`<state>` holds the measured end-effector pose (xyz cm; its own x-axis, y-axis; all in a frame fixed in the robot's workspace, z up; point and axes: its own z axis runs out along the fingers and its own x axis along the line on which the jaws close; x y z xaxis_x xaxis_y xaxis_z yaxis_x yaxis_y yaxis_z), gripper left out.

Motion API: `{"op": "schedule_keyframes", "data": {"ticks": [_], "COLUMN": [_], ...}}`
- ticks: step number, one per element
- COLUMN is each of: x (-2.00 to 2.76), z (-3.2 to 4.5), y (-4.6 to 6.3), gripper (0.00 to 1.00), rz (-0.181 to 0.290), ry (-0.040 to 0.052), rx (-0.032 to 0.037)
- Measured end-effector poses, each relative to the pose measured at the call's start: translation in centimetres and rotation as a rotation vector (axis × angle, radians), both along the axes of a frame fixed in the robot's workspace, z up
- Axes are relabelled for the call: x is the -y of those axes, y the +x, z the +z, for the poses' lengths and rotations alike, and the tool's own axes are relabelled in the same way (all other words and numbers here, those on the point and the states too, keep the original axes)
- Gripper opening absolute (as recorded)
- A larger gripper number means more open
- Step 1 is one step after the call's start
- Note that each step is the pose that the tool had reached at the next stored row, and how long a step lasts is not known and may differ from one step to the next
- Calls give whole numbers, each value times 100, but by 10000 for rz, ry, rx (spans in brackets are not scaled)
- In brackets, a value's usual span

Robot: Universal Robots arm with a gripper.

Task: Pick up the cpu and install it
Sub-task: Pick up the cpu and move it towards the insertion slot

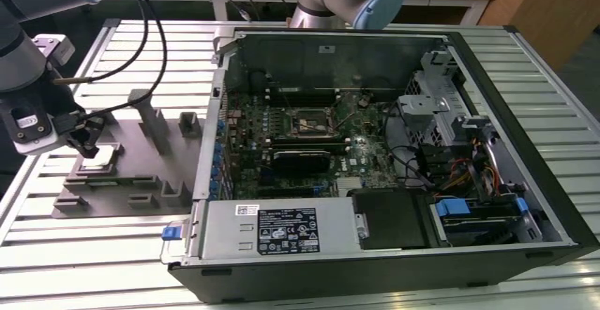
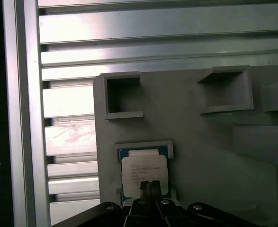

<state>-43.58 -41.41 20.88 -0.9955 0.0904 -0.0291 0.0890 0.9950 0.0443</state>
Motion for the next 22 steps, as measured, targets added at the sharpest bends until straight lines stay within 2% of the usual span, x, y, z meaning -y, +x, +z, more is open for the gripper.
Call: {"op": "schedule_keyframes", "data": {"ticks": [3, 8, 17, 19, 22], "x": [0, -1, -5, -6, -7], "z": [-47, -83, -87, -88, -89], "y": [-1, -11, -15, -15, -16], "gripper": [11, 11, 11, 23, 29], "rz": [7, 43, 45, 45, 45], "ry": [0, 29, 30, 30, 30], "rx": [0, 1, 0, 0, 0]}}
